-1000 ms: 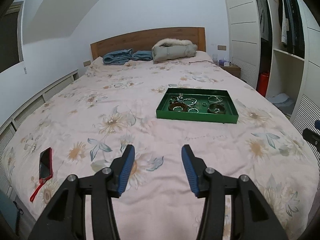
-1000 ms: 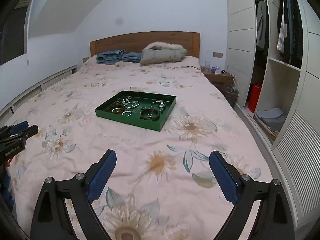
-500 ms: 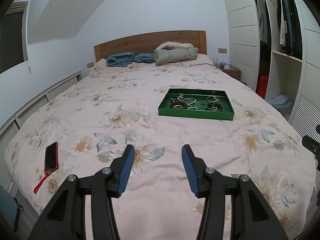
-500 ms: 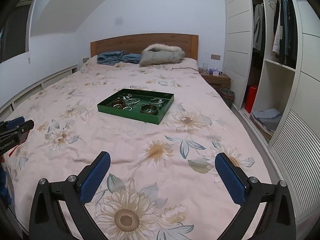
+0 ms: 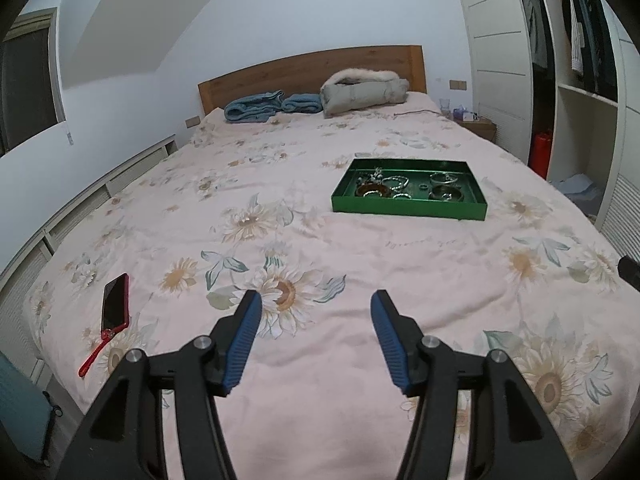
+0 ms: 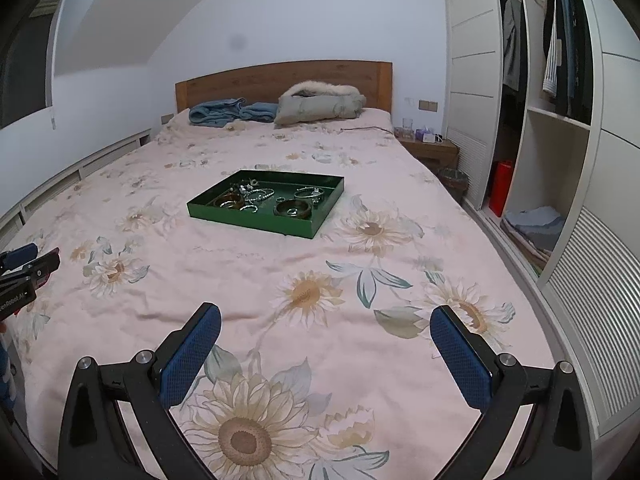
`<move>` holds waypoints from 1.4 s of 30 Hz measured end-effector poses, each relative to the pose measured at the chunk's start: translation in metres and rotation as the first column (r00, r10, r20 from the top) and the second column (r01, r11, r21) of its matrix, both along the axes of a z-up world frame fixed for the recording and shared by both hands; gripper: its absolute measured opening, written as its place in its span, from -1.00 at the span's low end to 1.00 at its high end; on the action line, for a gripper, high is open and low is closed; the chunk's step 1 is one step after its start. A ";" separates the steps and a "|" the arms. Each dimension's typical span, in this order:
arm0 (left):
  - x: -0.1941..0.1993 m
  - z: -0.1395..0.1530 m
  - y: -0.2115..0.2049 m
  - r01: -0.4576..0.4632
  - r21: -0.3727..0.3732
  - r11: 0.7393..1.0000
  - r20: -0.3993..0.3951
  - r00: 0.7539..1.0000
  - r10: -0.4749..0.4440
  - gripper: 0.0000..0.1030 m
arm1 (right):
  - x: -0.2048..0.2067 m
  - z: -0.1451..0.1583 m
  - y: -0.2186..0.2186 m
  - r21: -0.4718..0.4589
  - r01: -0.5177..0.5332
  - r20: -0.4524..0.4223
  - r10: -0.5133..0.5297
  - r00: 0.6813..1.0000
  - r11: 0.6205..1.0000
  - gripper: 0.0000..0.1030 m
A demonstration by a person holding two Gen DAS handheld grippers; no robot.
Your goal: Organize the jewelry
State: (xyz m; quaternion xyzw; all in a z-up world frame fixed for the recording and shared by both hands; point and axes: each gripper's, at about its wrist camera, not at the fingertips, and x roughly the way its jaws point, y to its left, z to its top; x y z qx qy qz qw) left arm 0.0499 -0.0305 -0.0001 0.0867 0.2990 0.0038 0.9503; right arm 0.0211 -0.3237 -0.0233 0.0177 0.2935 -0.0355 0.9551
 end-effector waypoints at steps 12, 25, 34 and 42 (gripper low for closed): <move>0.023 -0.018 -0.003 -0.016 0.027 1.000 -0.037 0.999 0.017 0.07 | 0.026 -0.026 -0.011 0.002 0.013 -0.049 -0.013 0.999 1.000 0.99; 0.066 -0.050 0.019 -0.053 -0.048 0.997 -0.097 0.994 0.049 0.07 | 0.074 -0.060 -0.021 -0.019 0.062 -0.124 -0.064 0.990 0.998 0.99; 0.096 -0.070 0.036 -0.119 -0.058 0.991 -0.141 0.984 0.110 0.07 | 0.122 -0.079 -0.026 -0.045 0.088 -0.148 -0.093 0.984 0.995 0.99; 0.120 -0.081 0.041 -0.142 -0.048 0.989 -0.156 0.979 0.133 0.07 | 0.169 -0.095 -0.043 -0.051 0.144 -0.158 -0.151 0.976 0.988 0.99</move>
